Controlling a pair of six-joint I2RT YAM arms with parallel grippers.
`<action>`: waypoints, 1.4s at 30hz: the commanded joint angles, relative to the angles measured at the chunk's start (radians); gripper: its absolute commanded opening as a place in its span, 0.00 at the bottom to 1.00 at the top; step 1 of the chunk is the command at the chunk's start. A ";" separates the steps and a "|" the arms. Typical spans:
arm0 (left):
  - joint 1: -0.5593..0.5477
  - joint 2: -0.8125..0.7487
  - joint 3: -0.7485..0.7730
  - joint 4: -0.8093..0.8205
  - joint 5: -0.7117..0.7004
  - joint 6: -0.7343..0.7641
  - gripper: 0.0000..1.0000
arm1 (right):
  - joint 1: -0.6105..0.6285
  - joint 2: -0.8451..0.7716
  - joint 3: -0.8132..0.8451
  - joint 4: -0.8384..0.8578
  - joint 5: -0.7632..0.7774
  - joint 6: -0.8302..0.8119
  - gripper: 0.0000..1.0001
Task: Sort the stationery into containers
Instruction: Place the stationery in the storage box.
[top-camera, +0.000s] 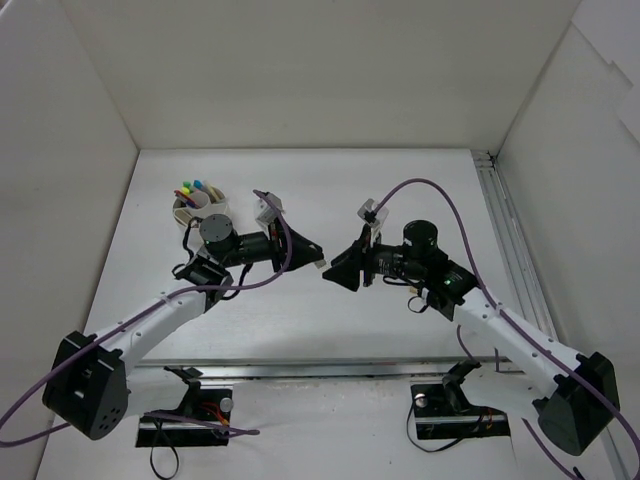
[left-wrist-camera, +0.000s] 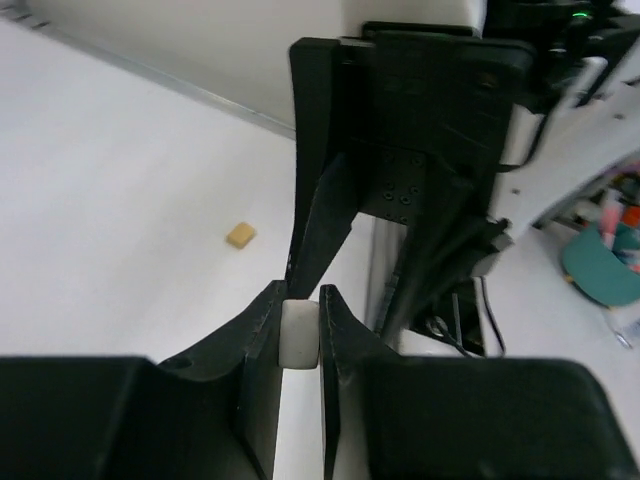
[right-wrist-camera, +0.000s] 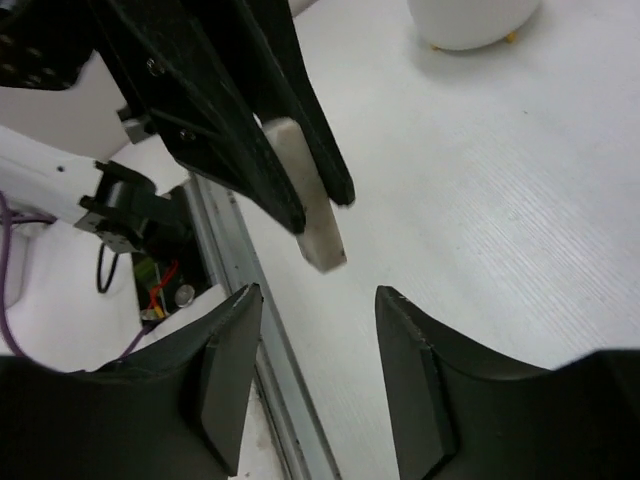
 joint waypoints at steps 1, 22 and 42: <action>0.042 -0.075 0.110 -0.209 -0.226 0.135 0.00 | 0.007 0.027 0.086 -0.068 0.107 -0.020 0.48; 0.449 0.193 0.306 -0.510 -0.699 0.667 0.00 | -0.240 0.078 0.057 -0.276 0.337 0.014 0.98; 0.562 0.391 0.400 -0.467 -0.552 0.738 0.00 | -0.332 0.016 0.017 -0.316 0.314 0.003 0.98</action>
